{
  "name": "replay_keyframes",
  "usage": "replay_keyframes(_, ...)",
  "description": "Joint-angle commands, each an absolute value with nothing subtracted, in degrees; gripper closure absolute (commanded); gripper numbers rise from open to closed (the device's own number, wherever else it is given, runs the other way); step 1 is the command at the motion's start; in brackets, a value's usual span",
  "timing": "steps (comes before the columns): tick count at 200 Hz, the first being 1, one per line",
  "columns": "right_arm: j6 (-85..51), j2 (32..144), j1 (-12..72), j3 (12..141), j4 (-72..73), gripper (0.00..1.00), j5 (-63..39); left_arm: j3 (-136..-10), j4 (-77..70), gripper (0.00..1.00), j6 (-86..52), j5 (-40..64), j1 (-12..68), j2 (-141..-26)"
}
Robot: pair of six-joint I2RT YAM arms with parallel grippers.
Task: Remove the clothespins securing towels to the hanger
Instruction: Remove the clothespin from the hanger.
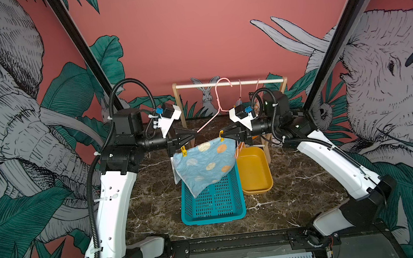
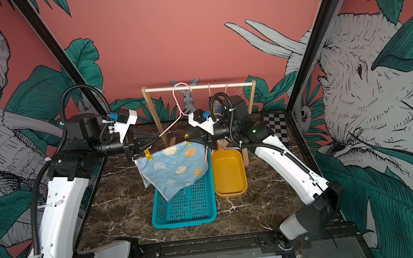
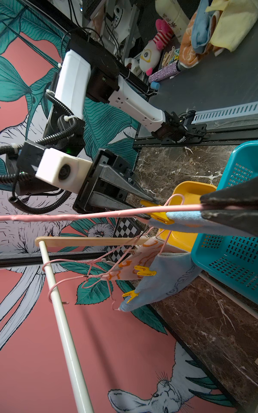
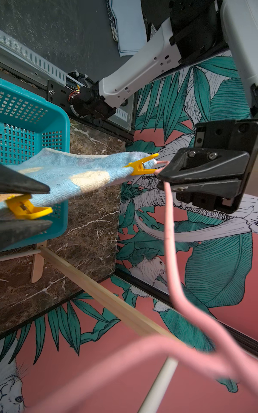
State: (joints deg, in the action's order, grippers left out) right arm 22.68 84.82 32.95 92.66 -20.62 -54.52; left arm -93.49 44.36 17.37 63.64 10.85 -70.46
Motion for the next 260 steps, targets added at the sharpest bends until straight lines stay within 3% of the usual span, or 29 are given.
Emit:
replay_keyframes(1,22.3,84.7,33.1,94.5,-18.1,0.84,-54.9,-93.0,42.5,1.0,17.5,64.5,11.1,-70.0)
replay_keyframes(204,18.4,83.6,33.5,92.9,-11.0,0.86,-49.6,-92.0,40.4,1.0,14.6,64.2,11.2,-71.1)
replay_keyframes(260,17.4,82.1,33.6,90.6,-9.0,0.87,-48.8,-91.4,38.8,1.0,12.6,58.9,11.2,-71.1)
